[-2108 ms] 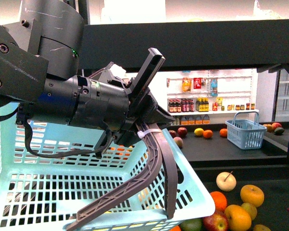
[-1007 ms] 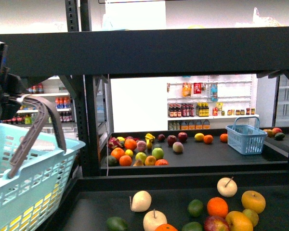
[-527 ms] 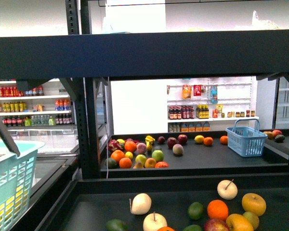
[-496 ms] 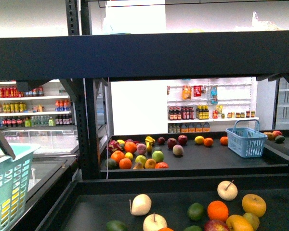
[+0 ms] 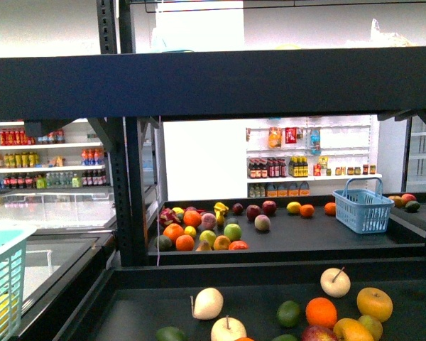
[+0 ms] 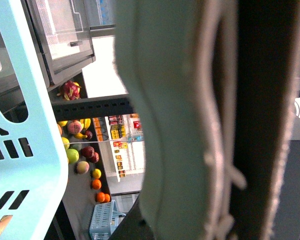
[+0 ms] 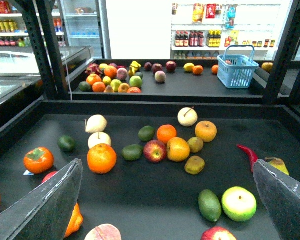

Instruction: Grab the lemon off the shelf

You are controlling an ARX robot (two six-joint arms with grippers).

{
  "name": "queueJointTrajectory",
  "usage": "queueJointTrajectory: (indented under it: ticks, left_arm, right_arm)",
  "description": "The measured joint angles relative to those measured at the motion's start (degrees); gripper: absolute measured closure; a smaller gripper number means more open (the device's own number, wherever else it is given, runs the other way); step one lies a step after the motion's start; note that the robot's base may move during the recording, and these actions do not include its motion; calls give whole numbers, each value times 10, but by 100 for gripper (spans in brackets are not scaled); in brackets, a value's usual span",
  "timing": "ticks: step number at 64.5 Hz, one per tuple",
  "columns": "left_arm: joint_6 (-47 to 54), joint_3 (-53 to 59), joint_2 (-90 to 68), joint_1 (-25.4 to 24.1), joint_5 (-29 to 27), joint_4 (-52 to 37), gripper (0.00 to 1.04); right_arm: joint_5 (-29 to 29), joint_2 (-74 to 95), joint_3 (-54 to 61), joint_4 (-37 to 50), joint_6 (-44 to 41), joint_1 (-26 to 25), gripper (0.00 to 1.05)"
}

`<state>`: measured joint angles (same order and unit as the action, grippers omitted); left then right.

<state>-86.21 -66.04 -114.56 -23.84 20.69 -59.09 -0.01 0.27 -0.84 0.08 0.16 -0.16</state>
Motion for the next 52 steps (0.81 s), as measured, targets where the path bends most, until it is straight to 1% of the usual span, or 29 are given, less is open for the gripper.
queueJointTrajectory:
  ticks: [6,8,17,30,31,33,38,40,43,52]
  left_arm:
    - [0,0,-1,-6,5,5,97]
    - [4,0,-1,-7,5,10,93]
    - [40,6,-2,-17,16,16,68]
    - [59,16,0,-26,29,30,34]
    - [62,18,1,-28,31,34,29]
    - [65,21,3,-30,33,36,22]
    - [69,25,12,-34,38,36,8]
    - [71,26,15,-35,40,36,6]
    - [71,27,23,-37,42,36,8]
    - [72,45,61,-40,50,42,8]
  right_arm:
    - [0,0,0,0,0,0,2]
    - [0,0,0,0,0,0,2]
    - [0,0,0,0,0,0,2]
    - [0,0,0,0,0,0,2]
    - [0,0,0,0,0,0,2]
    - [0,0,0,0,0,0,2]
    - [0,0,0,0,0,0,2]
    - [0,0,0,0,0,0,2]
    - [0,0,0,0,0,0,2]
    - [0,0,0,0,0,0,2]
